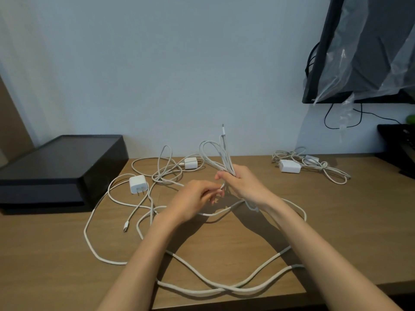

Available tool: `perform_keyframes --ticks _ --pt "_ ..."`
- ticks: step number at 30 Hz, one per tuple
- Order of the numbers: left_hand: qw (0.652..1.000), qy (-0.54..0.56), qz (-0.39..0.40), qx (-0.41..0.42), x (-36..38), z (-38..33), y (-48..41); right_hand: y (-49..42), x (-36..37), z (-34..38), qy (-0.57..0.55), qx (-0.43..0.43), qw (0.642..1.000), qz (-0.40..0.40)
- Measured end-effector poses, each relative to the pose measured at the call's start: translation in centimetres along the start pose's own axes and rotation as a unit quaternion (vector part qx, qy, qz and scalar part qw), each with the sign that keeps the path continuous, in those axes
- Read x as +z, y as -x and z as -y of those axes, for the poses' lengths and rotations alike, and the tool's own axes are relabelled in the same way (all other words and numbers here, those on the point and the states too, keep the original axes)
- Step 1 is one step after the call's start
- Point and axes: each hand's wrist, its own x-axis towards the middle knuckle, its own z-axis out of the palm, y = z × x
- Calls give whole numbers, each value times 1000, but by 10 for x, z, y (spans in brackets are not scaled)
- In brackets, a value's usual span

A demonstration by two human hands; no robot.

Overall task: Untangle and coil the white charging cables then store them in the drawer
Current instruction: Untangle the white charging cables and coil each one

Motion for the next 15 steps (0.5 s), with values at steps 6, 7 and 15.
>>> perform_keyframes --ticks 6,7,15 --pt "999 26 -19 -29 -3 -2 -2 -3 -1 0 -81 9 993 -85" --pt "999 29 -18 -31 -3 -2 -2 -5 -2 -1 -92 21 989 -113" --pt "996 33 -30 -78 -11 15 1 -8 -38 8 -423 77 879 -208"
